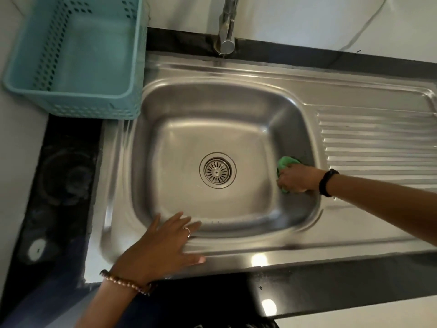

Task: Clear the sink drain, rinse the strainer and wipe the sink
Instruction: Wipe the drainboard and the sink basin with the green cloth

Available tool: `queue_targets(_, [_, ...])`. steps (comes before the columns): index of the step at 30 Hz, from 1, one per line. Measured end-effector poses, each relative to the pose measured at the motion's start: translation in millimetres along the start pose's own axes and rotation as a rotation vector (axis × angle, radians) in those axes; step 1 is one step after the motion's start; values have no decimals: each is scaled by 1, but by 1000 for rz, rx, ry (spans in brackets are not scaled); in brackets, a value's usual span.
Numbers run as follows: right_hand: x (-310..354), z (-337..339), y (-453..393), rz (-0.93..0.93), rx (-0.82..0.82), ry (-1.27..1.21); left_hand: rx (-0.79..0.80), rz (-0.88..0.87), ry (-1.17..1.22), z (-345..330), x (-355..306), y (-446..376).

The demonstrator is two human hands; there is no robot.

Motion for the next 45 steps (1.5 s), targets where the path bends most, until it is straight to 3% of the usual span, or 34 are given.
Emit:
queue_targets(4, [32, 1, 21, 6, 150, -51, -89, 57, -28, 10, 8, 20])
queue_targets(7, [55, 1, 32, -75, 272, -242, -129, 111, -57, 13, 18, 35])
queue_targets(13, [76, 14, 33, -294, 473, -773, -193, 132, -100, 9, 28, 46])
queue_targets(19, [90, 48, 40, -405, 463, -1434, -274, 114, -68, 6, 31, 48])
queue_targets(23, [120, 86, 20, -338, 443, -1721, -327, 110, -113, 6, 31, 47])
queue_targets(27, [148, 124, -4, -343, 528, -1937, -355, 130, -187, 6, 35, 47])
queue_targets(32, [175, 181, -27, -260, 601, -2062, -231, 230, -170, 4, 40, 45])
queue_targets(41, [178, 239, -58, -70, 619, -2901, -387, 185, -229, 20, 33, 41])
queue_targets(43, [171, 238, -66, -129, 534, -2803, -335, 193, -154, 16, 36, 42])
queue_targets(45, [160, 241, -80, -156, 324, -2471, -248, 205, -112, 17, 35, 41])
Point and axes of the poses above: each hand's wrist, its own y-axis away from the middle knuckle, its own z-axis out of the back of the hand, x = y × z, the point moved 4 cm from there along -y, towards the middle knuckle, and after that the axes turned 10 degrees about -z, right-handed, at the moved point
